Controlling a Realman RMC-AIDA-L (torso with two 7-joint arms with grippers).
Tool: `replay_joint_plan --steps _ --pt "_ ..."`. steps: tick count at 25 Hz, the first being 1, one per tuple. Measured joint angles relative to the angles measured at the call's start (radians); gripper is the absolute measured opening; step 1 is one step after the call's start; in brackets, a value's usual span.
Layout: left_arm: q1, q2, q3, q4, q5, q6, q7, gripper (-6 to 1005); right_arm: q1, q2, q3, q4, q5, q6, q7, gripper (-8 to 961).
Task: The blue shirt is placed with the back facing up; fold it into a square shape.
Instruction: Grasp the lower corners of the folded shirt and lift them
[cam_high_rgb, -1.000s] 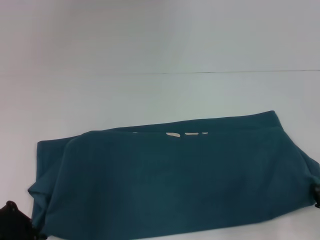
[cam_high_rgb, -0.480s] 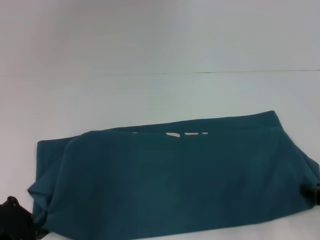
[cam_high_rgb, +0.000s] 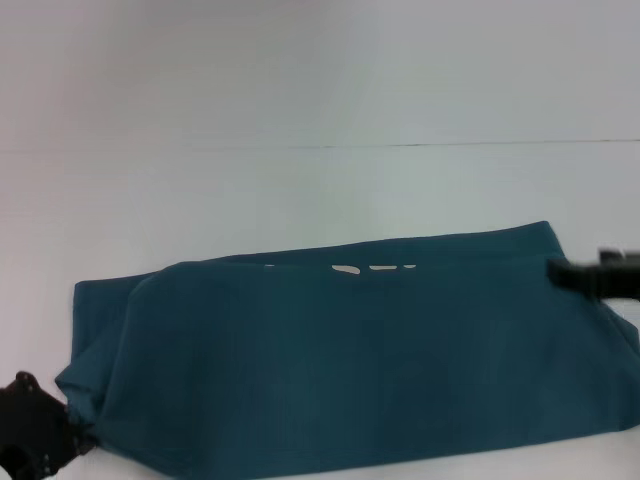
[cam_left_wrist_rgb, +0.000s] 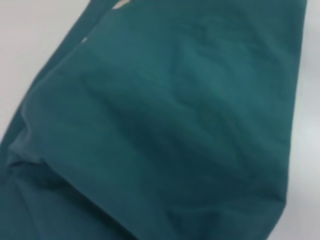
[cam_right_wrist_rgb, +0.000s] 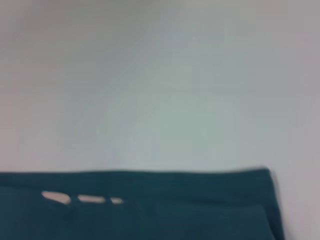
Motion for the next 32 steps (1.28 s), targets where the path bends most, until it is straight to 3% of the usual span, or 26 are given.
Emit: replay_joint_plan --steps 2,7,12,16,17,21,26,32 --pt "0.0 0.0 0.0 0.0 0.0 -0.011 0.0 43 0.042 0.0 0.0 0.002 -0.001 -0.005 -0.001 669" --pt "0.0 0.0 0.0 0.0 -0.007 -0.049 -0.012 47 0.148 0.0 -0.009 0.073 0.001 0.005 -0.02 624" --pt "-0.004 0.002 -0.019 -0.003 -0.011 -0.069 -0.016 48 0.317 0.0 -0.023 0.308 0.011 0.011 -0.049 580" --pt "-0.007 0.004 -0.041 -0.001 -0.012 -0.072 -0.016 49 0.413 0.0 -0.039 0.441 0.067 0.023 -0.103 544" --pt "-0.007 0.004 -0.044 0.0 -0.016 -0.073 -0.021 49 0.43 0.0 -0.04 0.465 0.096 0.028 -0.127 498" --pt "-0.008 0.003 -0.054 0.003 -0.052 -0.081 -0.044 49 0.46 -0.002 -0.024 0.516 0.207 0.027 -0.2 312" --pt "-0.018 0.004 -0.065 0.003 -0.094 -0.083 -0.052 48 0.47 -0.003 -0.014 0.548 0.227 0.01 -0.218 104" --pt "-0.021 0.002 -0.057 0.004 -0.132 -0.083 -0.052 48 0.484 -0.002 -0.017 0.646 0.306 0.011 -0.28 54"
